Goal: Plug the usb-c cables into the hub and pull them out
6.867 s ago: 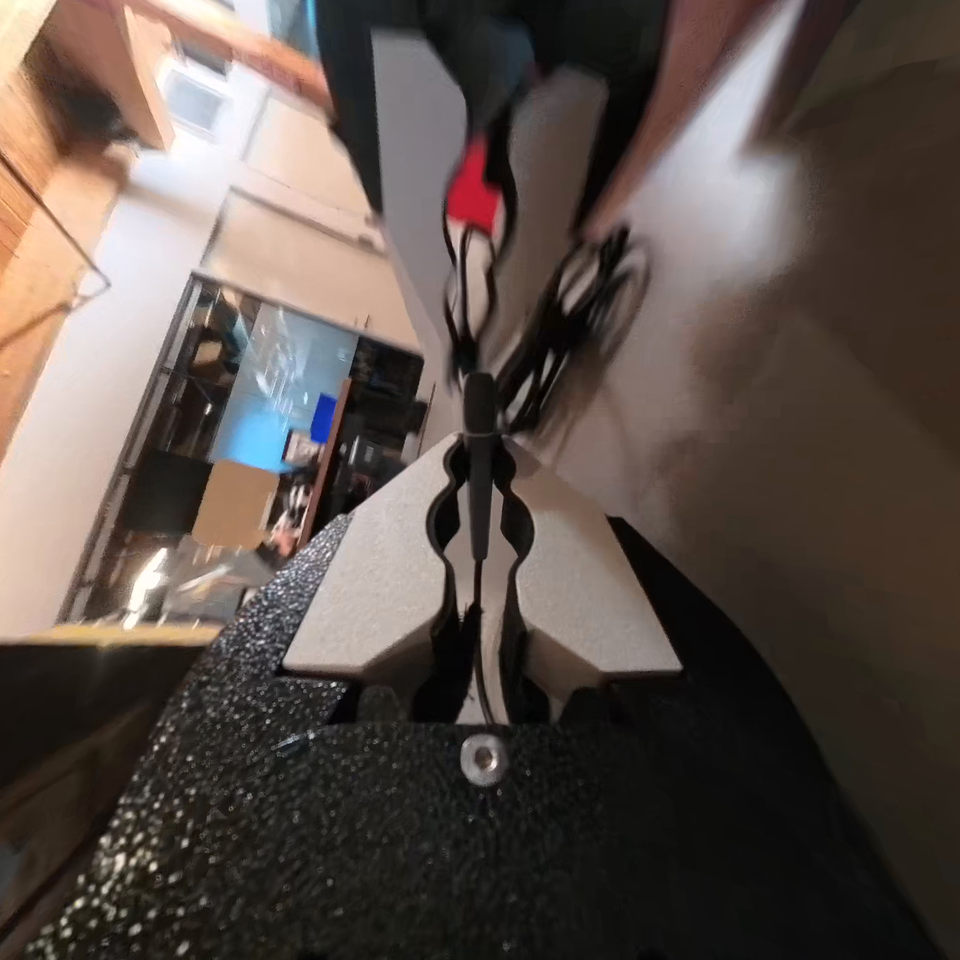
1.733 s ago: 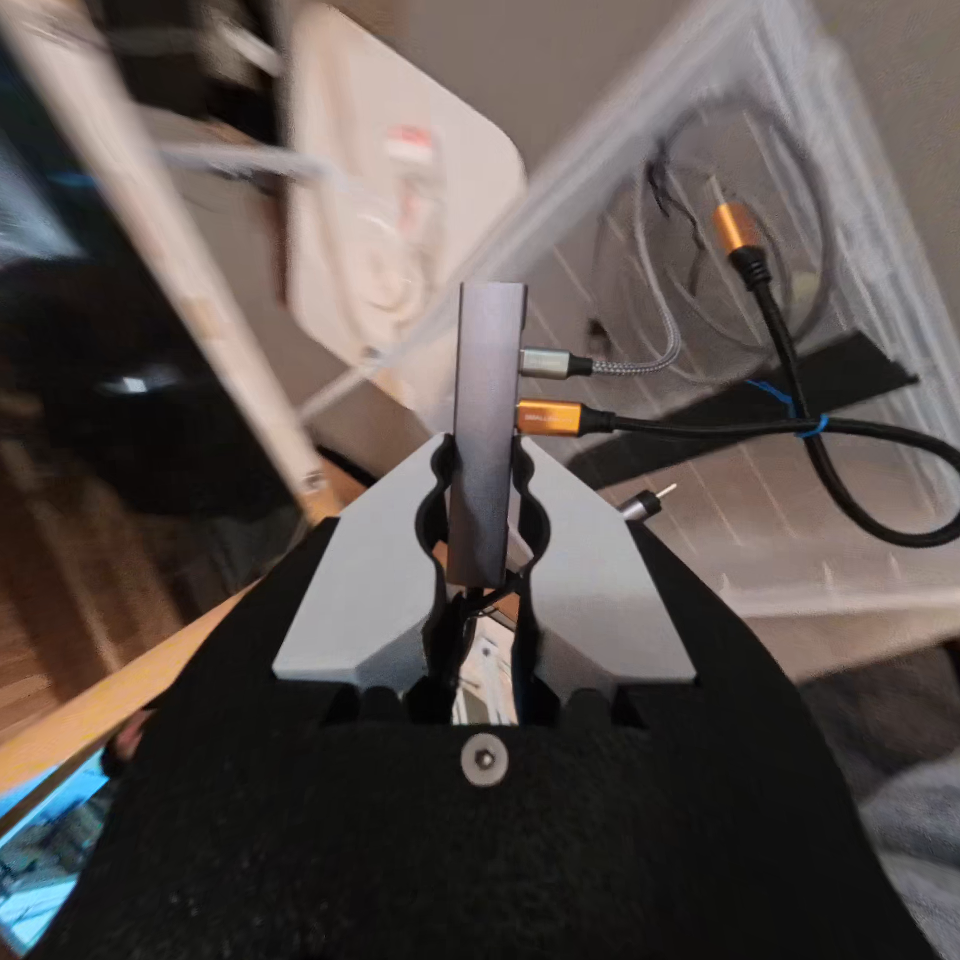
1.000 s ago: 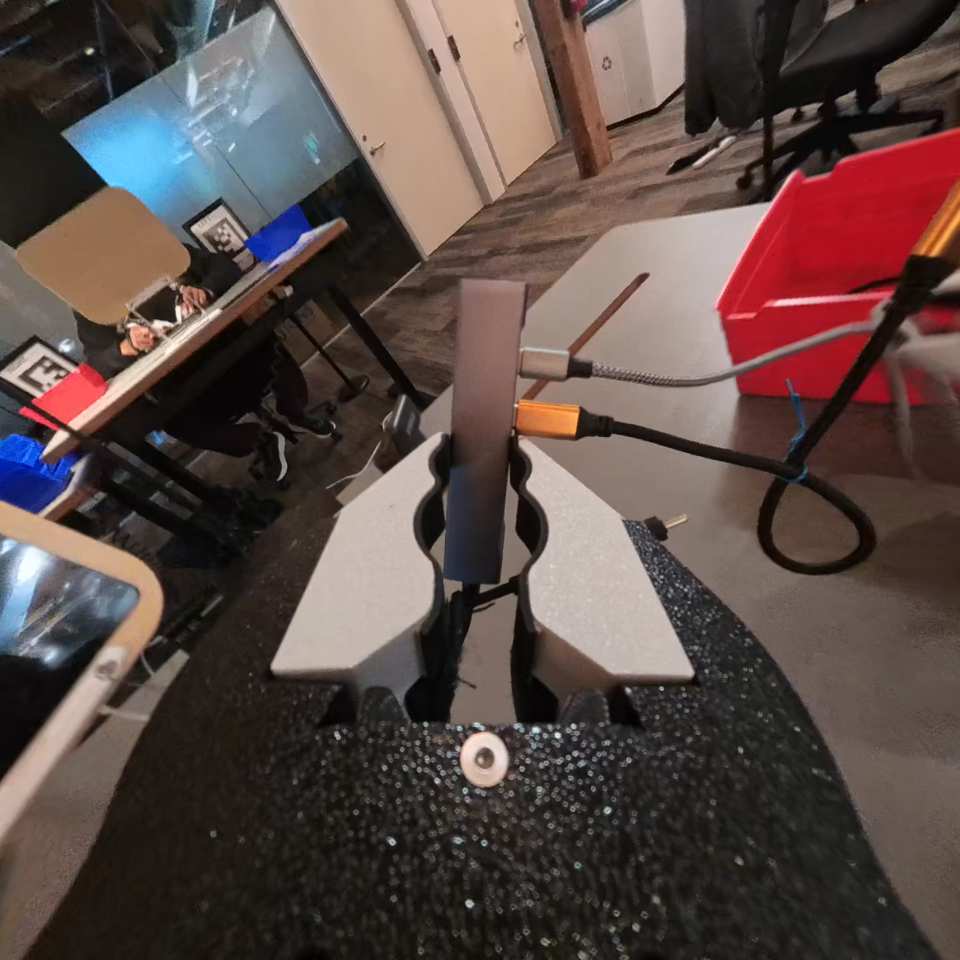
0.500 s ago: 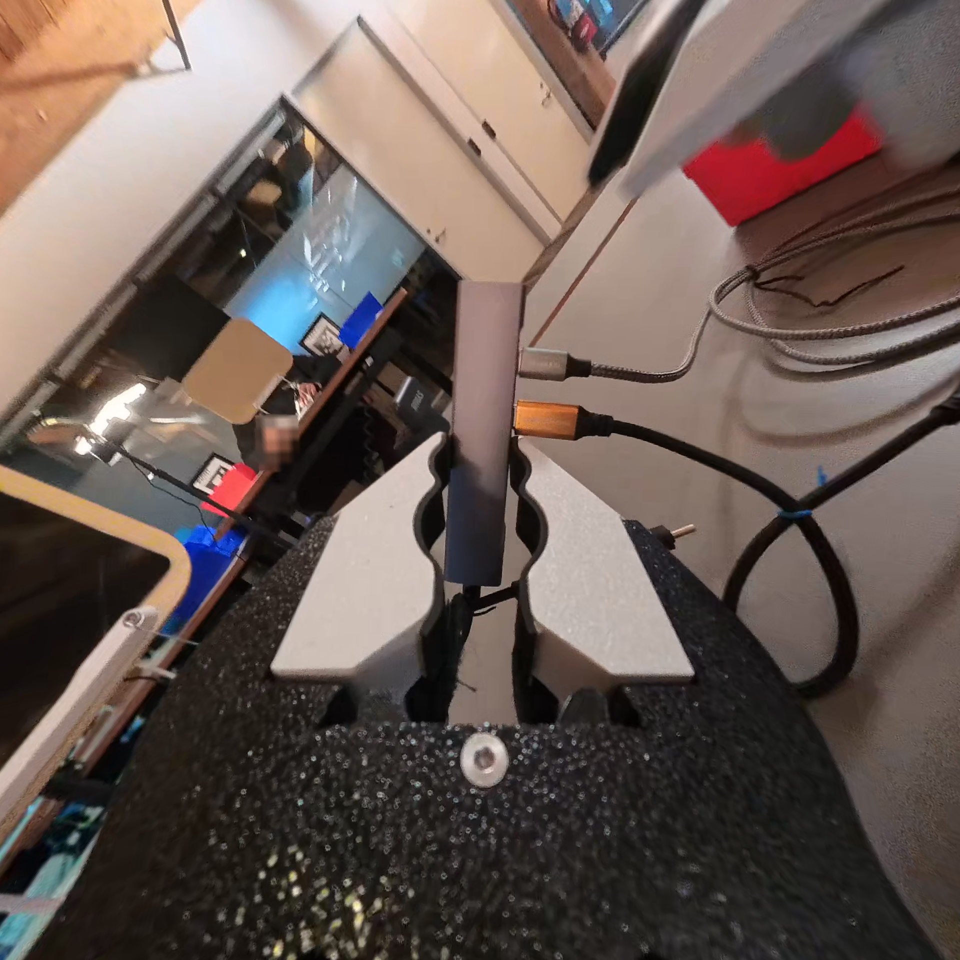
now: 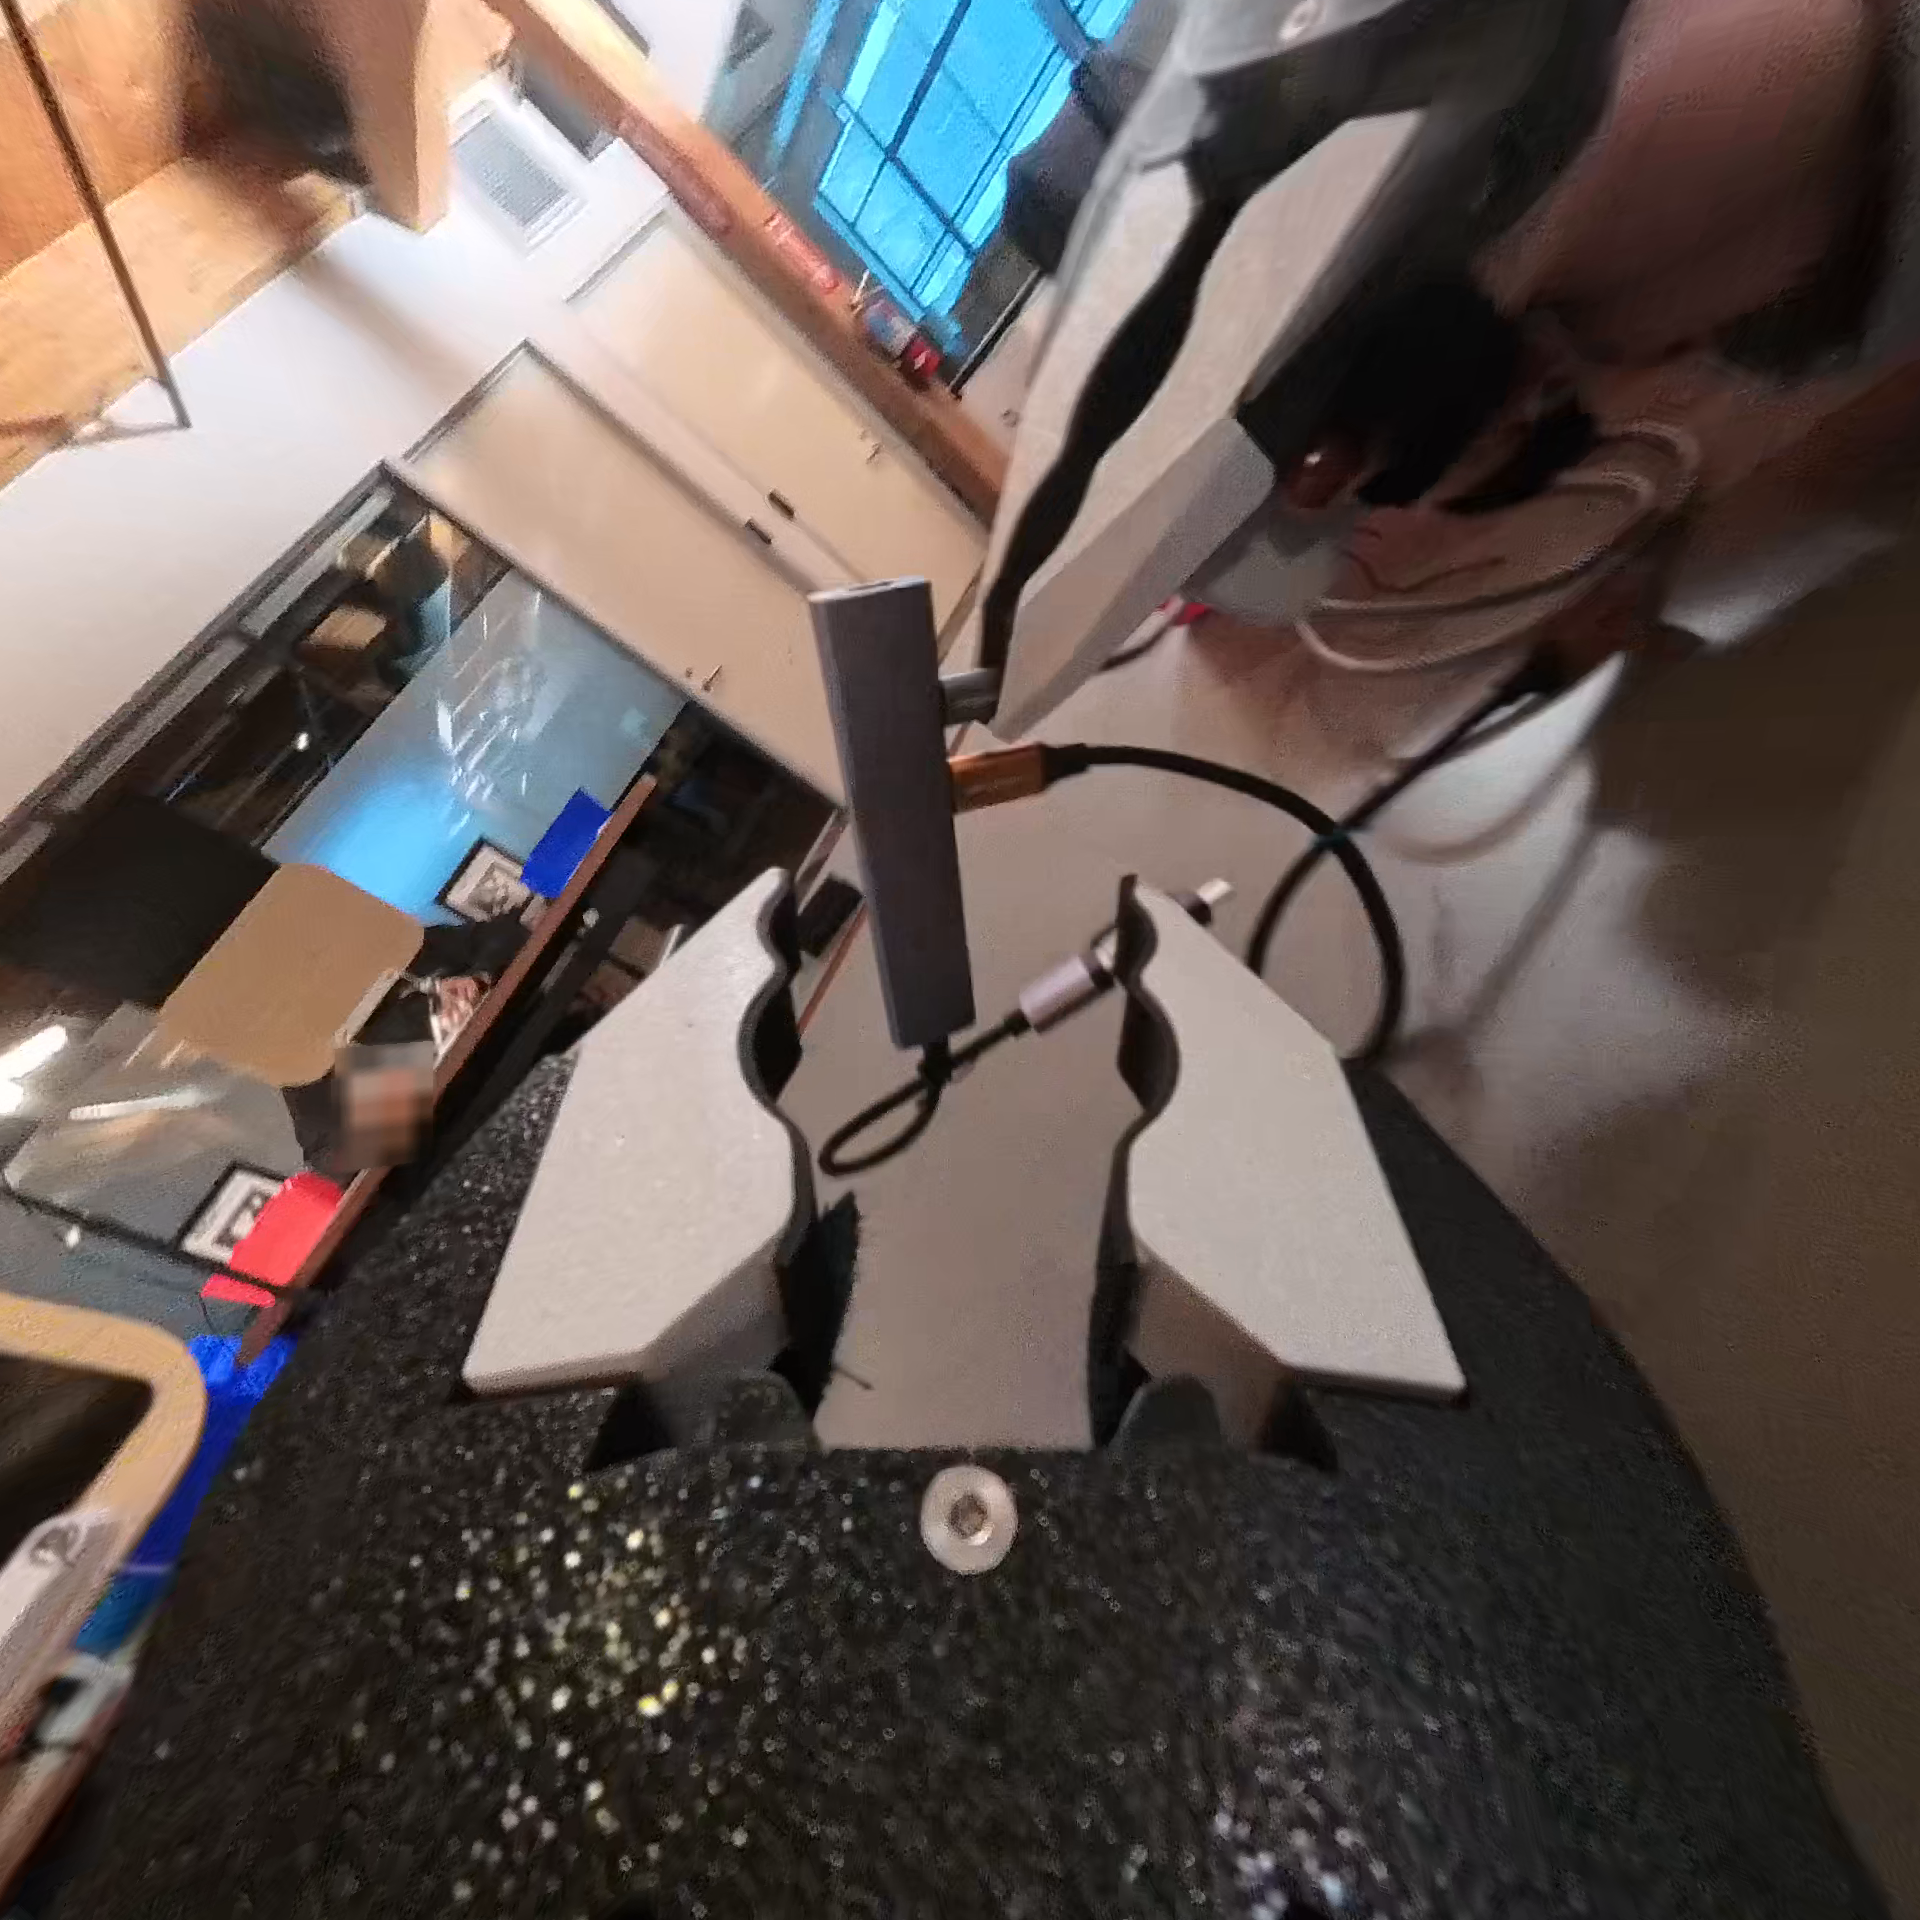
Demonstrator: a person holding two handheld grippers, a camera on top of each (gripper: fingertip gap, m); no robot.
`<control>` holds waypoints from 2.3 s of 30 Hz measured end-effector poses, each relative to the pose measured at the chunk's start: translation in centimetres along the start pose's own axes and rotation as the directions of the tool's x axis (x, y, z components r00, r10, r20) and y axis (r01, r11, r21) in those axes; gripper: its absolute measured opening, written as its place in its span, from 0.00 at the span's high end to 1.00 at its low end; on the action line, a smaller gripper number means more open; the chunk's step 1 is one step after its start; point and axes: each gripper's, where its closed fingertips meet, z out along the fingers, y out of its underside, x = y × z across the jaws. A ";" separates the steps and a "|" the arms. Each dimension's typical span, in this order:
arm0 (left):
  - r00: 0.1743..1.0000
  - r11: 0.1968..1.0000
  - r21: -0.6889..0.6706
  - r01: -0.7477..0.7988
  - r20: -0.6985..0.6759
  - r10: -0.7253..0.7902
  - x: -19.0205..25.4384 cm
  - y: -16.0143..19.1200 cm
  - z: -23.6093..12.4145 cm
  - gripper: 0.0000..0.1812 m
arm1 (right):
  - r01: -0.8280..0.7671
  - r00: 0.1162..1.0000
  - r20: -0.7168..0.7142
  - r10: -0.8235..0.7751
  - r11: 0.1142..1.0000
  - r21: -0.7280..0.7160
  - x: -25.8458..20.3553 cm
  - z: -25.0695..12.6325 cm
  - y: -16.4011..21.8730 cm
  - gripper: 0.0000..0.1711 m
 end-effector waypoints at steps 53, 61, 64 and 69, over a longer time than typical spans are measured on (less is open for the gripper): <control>0.986 0.987 -0.044 -0.154 -0.078 0.150 2.2 3.4 -4.4 0.96 | 0.744 0.652 -0.121 -0.748 0.663 -0.085 -3.6 -2.1 1.0 0.98; 0.994 0.991 -0.079 -0.106 -0.049 0.102 0.8 4.8 -4.5 0.96 | 0.484 0.810 -0.379 -0.447 0.875 0.002 6.1 -10.8 -13.5 0.98; 0.988 0.989 -0.071 -0.133 -0.084 0.127 1.4 4.5 -4.3 0.96 | 0.442 0.810 -0.436 -0.393 0.897 0.011 10.9 -14.9 -17.7 0.98; 0.980 0.985 -0.058 -0.163 -0.123 0.155 2.1 3.8 -3.9 0.96 | 0.400 0.795 -0.496 -0.348 0.916 -0.001 16.1 -20.3 -22.3 0.98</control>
